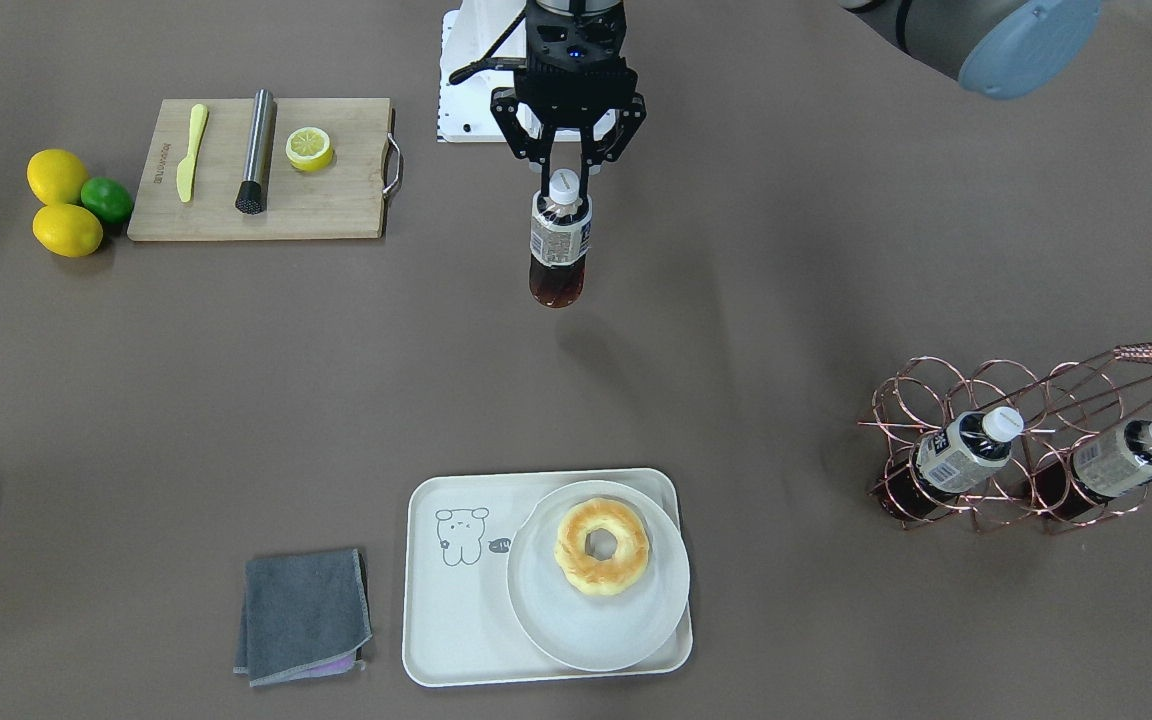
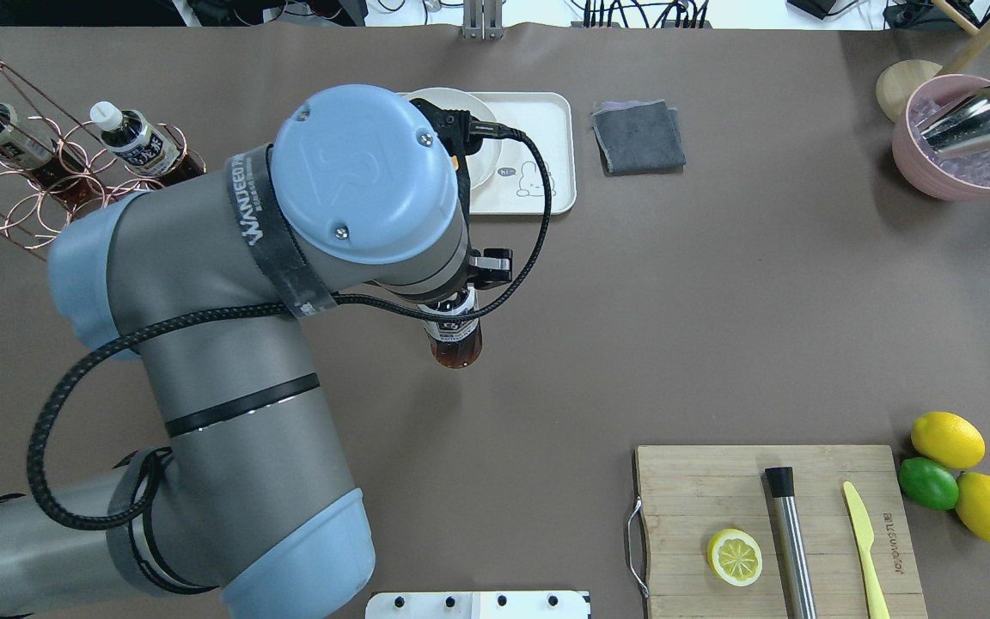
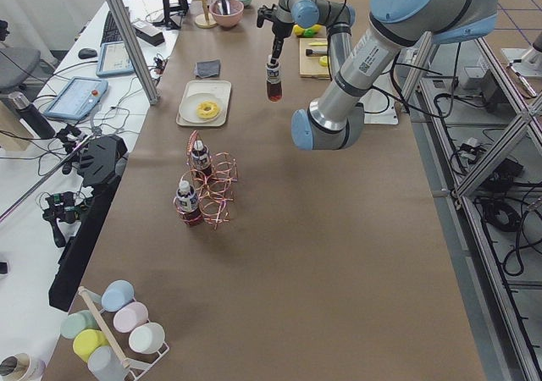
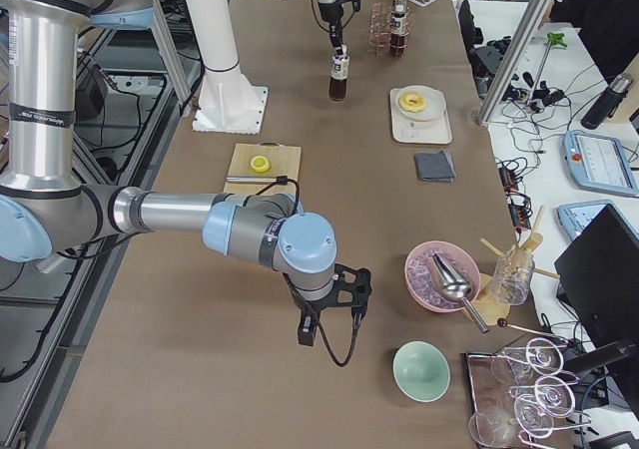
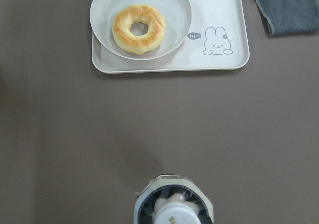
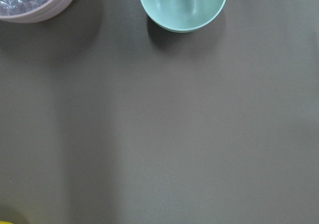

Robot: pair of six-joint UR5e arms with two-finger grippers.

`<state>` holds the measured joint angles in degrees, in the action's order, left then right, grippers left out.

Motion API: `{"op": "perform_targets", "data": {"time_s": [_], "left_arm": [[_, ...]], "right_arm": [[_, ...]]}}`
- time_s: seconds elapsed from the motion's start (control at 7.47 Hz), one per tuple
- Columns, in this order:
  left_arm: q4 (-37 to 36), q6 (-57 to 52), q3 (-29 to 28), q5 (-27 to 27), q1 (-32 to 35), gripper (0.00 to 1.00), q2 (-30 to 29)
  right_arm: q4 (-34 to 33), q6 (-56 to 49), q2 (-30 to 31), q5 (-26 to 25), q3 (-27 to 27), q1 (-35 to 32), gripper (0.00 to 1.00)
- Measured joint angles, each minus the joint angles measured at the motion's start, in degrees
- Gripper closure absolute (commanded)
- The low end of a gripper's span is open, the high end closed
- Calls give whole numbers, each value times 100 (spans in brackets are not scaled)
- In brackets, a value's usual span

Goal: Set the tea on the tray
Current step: 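Carry the tea bottle with the left gripper to the table center and lower it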

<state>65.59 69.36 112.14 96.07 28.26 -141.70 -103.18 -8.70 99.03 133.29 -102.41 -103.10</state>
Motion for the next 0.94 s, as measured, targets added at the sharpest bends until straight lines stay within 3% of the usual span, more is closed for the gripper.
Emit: {"op": "perform_targets", "data": {"time_s": [0.94], "left_arm": [[638,173,-643,-295,-355,100,-38]], "right_arm": [[0,-16,34,-5,-7,-3,0]]}}
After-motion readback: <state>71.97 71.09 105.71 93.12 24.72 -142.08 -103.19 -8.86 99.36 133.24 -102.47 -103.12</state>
